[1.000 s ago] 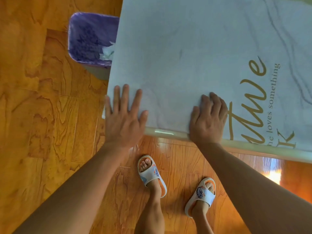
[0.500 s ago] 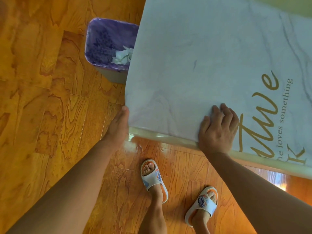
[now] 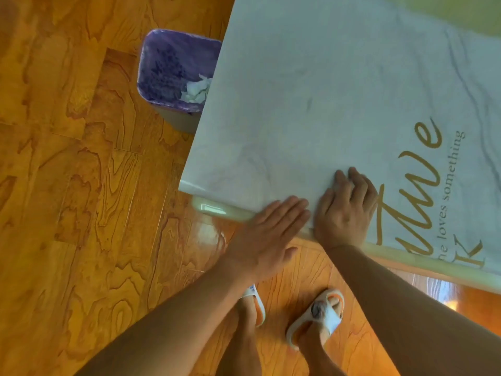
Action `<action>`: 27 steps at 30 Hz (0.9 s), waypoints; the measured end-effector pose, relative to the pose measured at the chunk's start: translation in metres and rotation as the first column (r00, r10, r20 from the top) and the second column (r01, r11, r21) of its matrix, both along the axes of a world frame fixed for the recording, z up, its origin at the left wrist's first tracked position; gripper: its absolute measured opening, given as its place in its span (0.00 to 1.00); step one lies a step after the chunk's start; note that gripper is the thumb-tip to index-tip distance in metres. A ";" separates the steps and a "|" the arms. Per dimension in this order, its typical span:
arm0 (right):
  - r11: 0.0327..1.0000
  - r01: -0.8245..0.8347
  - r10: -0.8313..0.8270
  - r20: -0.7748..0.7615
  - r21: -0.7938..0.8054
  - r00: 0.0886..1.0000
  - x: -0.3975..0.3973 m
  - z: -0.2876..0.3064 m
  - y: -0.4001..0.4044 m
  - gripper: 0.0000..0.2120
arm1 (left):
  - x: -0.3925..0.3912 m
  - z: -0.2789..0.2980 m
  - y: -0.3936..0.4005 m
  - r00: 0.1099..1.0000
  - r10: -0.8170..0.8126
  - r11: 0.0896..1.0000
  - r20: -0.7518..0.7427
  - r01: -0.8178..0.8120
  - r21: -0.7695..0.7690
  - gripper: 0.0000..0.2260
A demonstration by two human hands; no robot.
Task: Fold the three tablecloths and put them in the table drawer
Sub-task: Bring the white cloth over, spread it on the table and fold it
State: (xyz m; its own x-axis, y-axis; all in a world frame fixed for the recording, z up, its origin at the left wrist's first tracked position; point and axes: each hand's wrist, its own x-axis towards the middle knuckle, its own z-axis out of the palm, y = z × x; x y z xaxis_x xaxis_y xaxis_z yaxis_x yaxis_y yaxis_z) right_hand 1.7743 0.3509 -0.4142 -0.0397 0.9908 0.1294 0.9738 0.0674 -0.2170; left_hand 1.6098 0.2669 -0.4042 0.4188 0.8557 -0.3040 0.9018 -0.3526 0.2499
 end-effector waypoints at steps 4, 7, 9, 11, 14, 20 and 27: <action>1.000 0.012 -0.012 -0.008 -0.012 1.000 0.002 0.000 -0.003 0.18 | -0.074 -0.003 -0.026 0.990 0.114 0.993 -0.084 -0.117 -0.027 0.31; 1.000 0.004 -0.005 -0.021 -0.007 1.000 0.002 0.002 -0.001 0.18 | -0.122 0.008 -0.038 0.975 0.180 0.981 -0.126 -0.188 -0.047 0.32; 1.000 0.005 -0.005 -0.014 0.010 1.000 0.001 0.001 -0.002 0.18 | -0.118 0.016 -0.036 0.955 0.276 0.957 -0.107 -0.283 -0.057 0.33; 1.000 -0.006 0.007 -0.009 0.024 1.000 0.001 0.001 -0.004 0.18 | -0.122 0.019 -0.050 0.788 0.612 0.770 -0.064 -0.612 -0.180 0.36; 0.999 0.011 -0.010 -0.019 0.033 1.000 -0.002 -0.001 -0.003 0.18 | -0.161 0.021 -0.107 0.462 0.869 0.412 -0.178 -0.874 -0.258 0.47; 0.999 0.031 -0.031 -0.004 -0.016 1.000 0.000 -0.003 -0.005 0.18 | -0.126 0.029 -0.084 -0.300 0.952 -0.170 0.064 -0.689 -0.704 0.25; 0.970 0.019 -0.004 0.062 -0.244 0.998 -0.010 0.013 -0.007 0.23 | -0.094 0.049 0.014 -0.477 0.834 -0.140 0.278 -0.669 -0.730 0.17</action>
